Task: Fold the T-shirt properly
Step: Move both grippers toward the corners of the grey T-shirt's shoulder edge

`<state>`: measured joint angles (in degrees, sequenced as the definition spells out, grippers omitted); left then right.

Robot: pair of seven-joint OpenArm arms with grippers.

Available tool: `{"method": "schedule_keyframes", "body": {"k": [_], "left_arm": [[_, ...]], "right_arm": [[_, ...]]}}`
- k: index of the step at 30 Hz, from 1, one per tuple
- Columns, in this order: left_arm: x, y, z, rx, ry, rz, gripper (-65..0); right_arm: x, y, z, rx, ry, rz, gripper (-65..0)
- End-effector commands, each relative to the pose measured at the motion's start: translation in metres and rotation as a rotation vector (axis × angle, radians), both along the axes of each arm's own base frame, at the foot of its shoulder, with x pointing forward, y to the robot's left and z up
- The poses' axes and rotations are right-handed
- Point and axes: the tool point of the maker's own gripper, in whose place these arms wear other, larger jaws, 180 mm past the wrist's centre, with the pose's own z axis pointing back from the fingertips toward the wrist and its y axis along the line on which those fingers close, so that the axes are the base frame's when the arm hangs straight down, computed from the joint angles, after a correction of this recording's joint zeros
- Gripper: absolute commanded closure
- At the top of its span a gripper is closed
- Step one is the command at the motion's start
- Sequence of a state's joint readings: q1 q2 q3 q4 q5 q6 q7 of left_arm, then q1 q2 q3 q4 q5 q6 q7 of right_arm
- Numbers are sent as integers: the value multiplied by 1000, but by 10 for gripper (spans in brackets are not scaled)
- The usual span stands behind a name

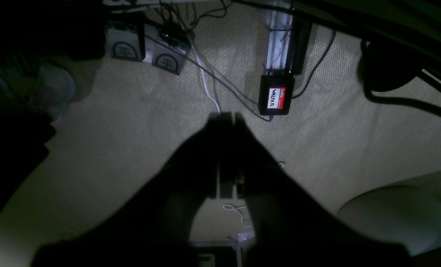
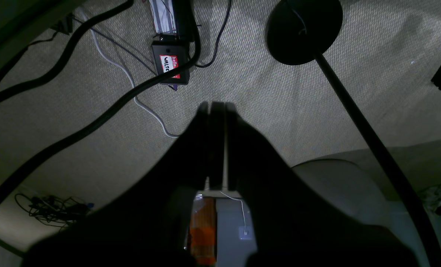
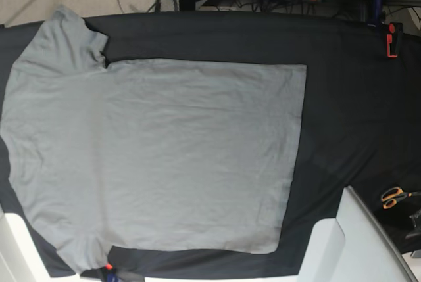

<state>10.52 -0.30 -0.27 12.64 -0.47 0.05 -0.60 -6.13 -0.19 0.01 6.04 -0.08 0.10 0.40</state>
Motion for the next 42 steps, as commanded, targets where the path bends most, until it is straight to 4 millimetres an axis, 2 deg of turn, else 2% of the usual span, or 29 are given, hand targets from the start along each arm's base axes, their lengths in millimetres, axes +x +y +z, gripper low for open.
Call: {"method": "schedule_keyframes", "body": {"k": [1, 5, 10, 15, 23, 25, 28, 32, 33, 34, 39, 40, 42], "left_arm": [[-6, 0, 0, 4, 10, -2, 0], [-11, 0, 1, 4, 10, -2, 0], [-7, -1, 5, 1, -105, -4, 0], [-17, -1, 6, -2, -100, -19, 0], [-12, 1, 5, 3, -102, -6, 0], [-22, 2, 4, 5, -36, -5, 0], [-25, 0, 2, 5, 65, -3, 0], [-25, 0, 2, 5, 74, -4, 0], [-25, 0, 2, 3, 70, -5, 0], [-22, -1, 2, 2, 42, -10, 0], [-7, -3, 10, -8, -191, -16, 0], [-9, -3, 11, -8, -192, -16, 0], [-28, -1, 6, -1, -71, -7, 0]], "right_arm": [[-3, 3, 0, 9, 5, 2, -11], [-3, 3, 0, 9, 5, -1, -9], [-5, 2, 0, 7, 8, 2, -2], [-10, 1, 1, 6, 13, 2, -2], [-6, 0, 0, 4, 7, 5, -2], [-6, -2, 0, -2, 6, 7, -2], [-7, -3, 1, -4, 12, 1, -2], [-19, -3, 3, -7, 91, 5, -3], [-15, -3, 2, -8, 94, 4, -2], [-6, -3, 1, -4, 59, 5, -2], [13, -2, 8, 5, -251, 11, 0], [12, -2, 8, 2, -247, 11, -2], [-3, -3, 3, -4, -89, 1, -3]]}}
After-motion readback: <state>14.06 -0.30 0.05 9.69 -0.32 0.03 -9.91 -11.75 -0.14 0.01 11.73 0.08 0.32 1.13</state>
